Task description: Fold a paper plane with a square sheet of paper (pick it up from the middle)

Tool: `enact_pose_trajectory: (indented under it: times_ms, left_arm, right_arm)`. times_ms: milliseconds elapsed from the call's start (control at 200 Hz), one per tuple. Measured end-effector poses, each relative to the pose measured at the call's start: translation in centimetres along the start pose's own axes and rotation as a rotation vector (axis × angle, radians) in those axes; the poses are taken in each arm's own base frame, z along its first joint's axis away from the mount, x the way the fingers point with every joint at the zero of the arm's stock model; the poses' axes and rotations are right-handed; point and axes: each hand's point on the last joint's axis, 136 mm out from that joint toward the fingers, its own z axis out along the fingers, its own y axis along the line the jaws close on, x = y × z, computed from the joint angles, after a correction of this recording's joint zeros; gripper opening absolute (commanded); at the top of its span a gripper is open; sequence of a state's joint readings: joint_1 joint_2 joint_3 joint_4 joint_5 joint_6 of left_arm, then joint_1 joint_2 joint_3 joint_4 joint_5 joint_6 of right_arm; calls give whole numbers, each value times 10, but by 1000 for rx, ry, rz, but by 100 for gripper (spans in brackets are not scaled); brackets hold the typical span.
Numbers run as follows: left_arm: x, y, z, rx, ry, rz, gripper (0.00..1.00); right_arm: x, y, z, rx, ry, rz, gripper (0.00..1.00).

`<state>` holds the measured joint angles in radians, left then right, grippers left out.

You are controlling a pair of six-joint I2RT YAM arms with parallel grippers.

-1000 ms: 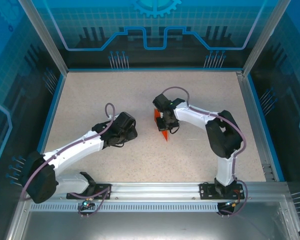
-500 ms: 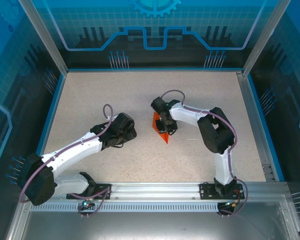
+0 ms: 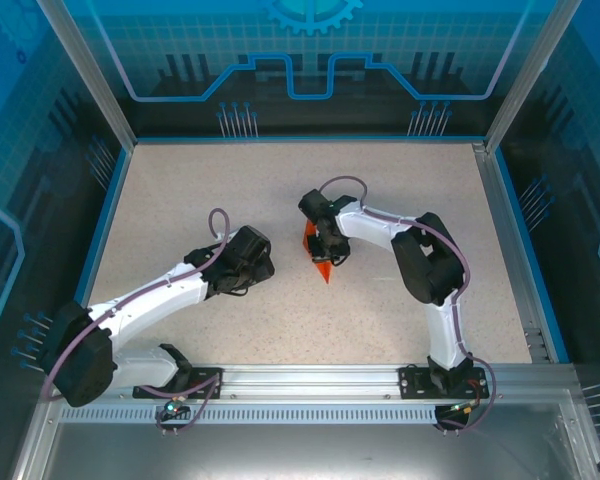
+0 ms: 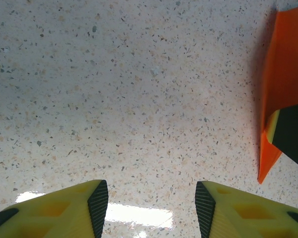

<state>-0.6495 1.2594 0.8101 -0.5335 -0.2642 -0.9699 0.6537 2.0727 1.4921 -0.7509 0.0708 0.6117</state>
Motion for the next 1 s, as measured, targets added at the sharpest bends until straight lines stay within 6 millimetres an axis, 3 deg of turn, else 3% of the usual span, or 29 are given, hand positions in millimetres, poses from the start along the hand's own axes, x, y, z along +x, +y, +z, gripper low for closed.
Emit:
enact_pose_trajectory:
  times_ms: [395, 685, 810, 995]
  left_arm:
    - [0, 0, 0, 1, 0, 0, 53]
    - [0, 0, 0, -1, -1, 4, 56]
    - [-1, 2, -1, -7, -6, 9, 59]
    - [-8, 2, -9, 0, -44, 11, 64]
  right_arm:
    - [-1, 4, 7, -25, 7, 53, 19]
    - [-4, 8, -3, -45, -9, 32, 44]
    - [-10, 13, -37, -82, -72, 0, 53]
    - [-25, 16, -136, -164, -315, -41, 61]
